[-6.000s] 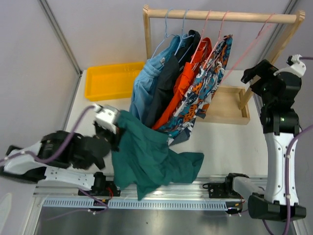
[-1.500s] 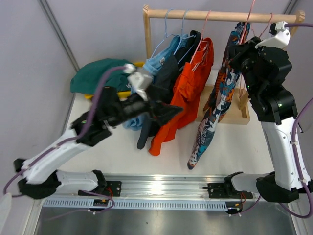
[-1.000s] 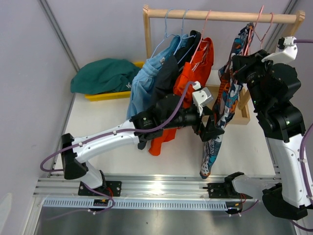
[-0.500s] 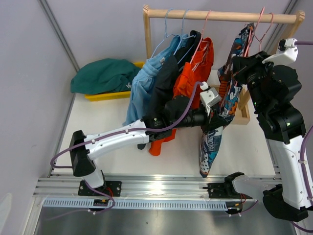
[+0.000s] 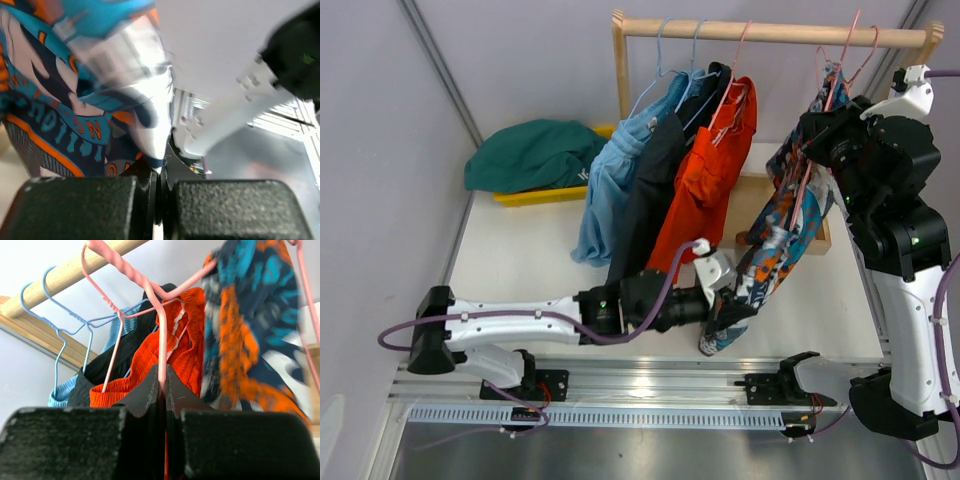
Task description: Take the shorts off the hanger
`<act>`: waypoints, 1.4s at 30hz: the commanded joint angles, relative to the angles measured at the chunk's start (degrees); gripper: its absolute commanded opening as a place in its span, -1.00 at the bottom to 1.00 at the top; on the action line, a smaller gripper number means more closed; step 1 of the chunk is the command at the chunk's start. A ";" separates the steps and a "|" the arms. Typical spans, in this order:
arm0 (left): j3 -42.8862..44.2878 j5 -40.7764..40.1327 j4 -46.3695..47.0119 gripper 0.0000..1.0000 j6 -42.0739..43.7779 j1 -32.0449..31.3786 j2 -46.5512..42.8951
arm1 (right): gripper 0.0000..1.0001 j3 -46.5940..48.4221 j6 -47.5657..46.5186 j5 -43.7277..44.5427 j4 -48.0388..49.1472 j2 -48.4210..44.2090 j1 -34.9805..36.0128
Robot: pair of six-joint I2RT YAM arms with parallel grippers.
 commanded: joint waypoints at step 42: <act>8.59 -39.52 -58.36 -1.00 -16.07 -12.71 -14.35 | -1.00 23.78 15.57 -32.52 -2.90 17.58 -18.85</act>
